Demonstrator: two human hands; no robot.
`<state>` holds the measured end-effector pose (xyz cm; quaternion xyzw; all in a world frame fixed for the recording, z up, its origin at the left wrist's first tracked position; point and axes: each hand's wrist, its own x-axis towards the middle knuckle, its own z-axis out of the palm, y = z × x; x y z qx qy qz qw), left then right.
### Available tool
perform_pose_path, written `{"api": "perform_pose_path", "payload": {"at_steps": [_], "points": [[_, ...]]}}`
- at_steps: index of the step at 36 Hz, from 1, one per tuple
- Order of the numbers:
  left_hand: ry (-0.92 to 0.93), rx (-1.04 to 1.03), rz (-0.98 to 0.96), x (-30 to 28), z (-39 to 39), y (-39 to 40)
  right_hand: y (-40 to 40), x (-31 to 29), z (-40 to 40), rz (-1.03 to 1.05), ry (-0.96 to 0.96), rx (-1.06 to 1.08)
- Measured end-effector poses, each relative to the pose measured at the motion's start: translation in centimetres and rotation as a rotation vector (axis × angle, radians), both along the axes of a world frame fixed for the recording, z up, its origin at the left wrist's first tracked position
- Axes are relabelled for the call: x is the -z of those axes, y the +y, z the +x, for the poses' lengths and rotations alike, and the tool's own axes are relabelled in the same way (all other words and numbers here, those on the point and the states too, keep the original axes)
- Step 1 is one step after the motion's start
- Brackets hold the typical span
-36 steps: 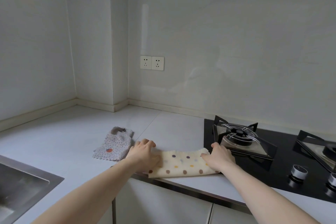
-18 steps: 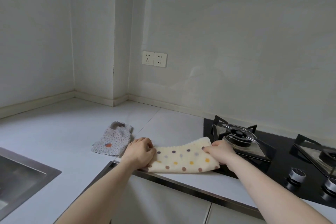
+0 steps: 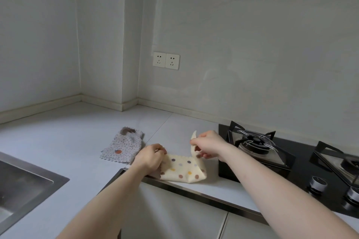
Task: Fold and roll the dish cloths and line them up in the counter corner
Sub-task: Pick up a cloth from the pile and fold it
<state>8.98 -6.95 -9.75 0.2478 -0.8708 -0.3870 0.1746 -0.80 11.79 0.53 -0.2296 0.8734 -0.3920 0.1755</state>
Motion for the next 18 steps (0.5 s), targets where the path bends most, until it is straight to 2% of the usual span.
{"api": "perform_pose_path", "payload": {"at_steps": [12,15,18], "points": [[0.035,0.028,0.11,-0.3,0.5,-0.9,-4.1,3.0,2.9,0.027,-0.143,-0.078],[0.04,0.018,0.115,-0.2,0.5,-0.9,-4.0,3.2,2.8,-0.032,-0.216,-0.118],[0.033,0.003,0.11,-0.2,0.4,-0.9,-3.0,3.6,1.4,-0.142,-0.105,-0.036]]}}
